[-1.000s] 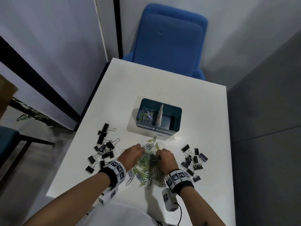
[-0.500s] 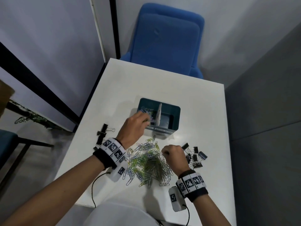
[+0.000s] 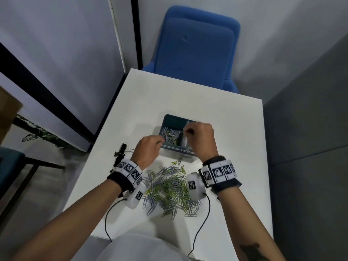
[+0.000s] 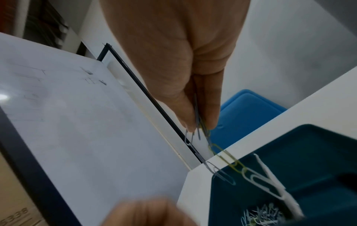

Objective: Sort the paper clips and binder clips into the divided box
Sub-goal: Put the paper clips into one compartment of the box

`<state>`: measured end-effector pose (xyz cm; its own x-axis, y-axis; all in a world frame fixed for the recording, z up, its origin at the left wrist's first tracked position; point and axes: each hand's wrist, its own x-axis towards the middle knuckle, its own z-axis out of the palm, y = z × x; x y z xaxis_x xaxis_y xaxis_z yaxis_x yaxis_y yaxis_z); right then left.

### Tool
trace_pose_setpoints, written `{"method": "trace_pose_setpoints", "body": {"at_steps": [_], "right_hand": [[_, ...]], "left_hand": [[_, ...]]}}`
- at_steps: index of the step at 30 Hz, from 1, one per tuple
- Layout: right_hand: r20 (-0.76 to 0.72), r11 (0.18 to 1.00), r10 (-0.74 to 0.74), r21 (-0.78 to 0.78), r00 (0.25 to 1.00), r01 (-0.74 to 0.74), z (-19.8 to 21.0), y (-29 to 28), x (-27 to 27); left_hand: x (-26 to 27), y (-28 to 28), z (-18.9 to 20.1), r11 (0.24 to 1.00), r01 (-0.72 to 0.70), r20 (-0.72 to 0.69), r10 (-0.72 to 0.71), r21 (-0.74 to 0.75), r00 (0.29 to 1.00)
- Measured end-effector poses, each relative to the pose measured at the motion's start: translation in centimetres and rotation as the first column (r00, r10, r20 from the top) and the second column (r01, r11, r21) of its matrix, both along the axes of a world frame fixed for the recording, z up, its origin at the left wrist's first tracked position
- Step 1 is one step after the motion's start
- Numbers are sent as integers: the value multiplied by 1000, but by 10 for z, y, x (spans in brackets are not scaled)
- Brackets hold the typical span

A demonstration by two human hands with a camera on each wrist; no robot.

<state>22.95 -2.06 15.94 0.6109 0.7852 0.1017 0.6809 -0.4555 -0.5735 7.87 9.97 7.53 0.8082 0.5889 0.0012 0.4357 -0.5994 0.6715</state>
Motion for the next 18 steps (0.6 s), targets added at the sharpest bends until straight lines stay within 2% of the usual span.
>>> {"method": "trace_pose_setpoints", "body": {"at_steps": [3,6,9,12,15,18], "right_hand": [[-38,999,-15,-40,999,13,-2,23,9],[-15,996,-6,-90,1000,5,-16,23,10],[6,998,14,-64,1000,-13,-37,-2,-2],[-87,975,47,-214,995,-65,-82,-47,-23],[-203,856,19,-503,979,-121,-126,-95,-39],[-292,725,-89,-675,952,-139,-157,-130,-54]], "left_hand": [[-32,-15,-25,999,26,-167,-30,-29,985],[-67,-35,-43,993,119,-368,-120,-27,922],[-99,-51,-59,976,215,-479,-200,-23,855],[-117,-65,-69,971,235,-614,-216,-51,759],[-125,-77,-76,964,254,-672,-235,-71,702],[-124,-84,-85,964,265,-675,-209,-21,708]]}}
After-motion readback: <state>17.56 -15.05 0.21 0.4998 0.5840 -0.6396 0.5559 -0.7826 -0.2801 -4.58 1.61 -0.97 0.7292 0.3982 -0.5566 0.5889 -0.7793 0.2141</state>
